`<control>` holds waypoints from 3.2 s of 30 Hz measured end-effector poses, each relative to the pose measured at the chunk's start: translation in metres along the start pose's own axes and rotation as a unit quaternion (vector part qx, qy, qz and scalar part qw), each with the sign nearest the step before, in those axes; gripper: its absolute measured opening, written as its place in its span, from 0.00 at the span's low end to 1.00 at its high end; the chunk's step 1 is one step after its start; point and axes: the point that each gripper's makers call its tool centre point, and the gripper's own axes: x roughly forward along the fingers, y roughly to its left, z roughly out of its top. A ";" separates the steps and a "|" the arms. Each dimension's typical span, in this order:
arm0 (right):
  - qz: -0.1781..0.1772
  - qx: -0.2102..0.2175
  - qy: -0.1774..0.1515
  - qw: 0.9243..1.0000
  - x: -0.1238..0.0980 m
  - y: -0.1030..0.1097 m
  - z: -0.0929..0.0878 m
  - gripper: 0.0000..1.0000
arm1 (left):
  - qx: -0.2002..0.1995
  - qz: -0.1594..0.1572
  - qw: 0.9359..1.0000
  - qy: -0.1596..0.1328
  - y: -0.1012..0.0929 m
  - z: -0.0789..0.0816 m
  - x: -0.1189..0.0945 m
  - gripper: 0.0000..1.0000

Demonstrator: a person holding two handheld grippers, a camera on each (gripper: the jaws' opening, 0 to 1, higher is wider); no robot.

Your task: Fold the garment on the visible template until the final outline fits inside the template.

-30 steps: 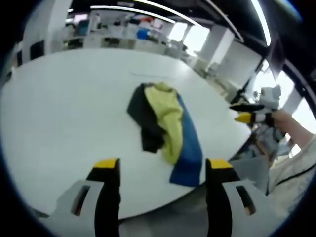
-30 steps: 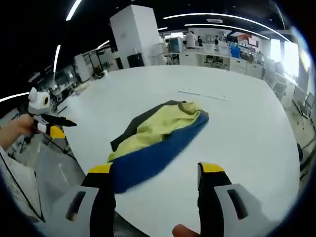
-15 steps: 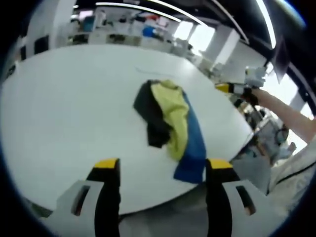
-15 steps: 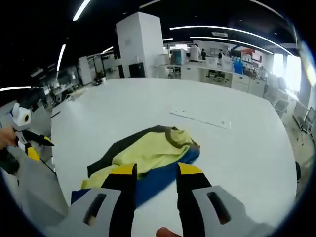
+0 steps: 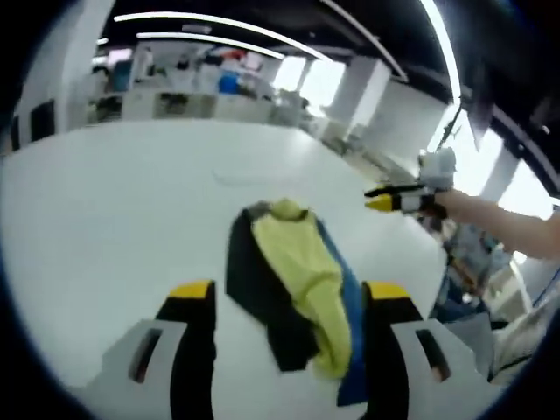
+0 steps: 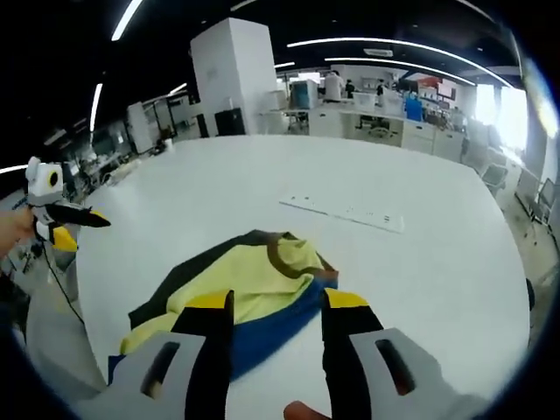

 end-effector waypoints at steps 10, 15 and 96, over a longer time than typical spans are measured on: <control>-0.010 0.018 0.014 1.000 0.019 -0.021 -0.010 0.41 | -0.022 -0.052 0.998 0.001 0.026 0.052 0.096 0.62; -0.017 0.030 0.020 0.999 0.031 -0.025 -0.013 0.41 | 0.010 -0.063 0.997 0.042 0.027 0.048 0.129 0.62; -0.082 -0.097 -0.279 0.952 -0.156 0.078 0.137 0.01 | 0.274 0.065 0.932 -0.228 -0.090 0.150 -0.051 0.00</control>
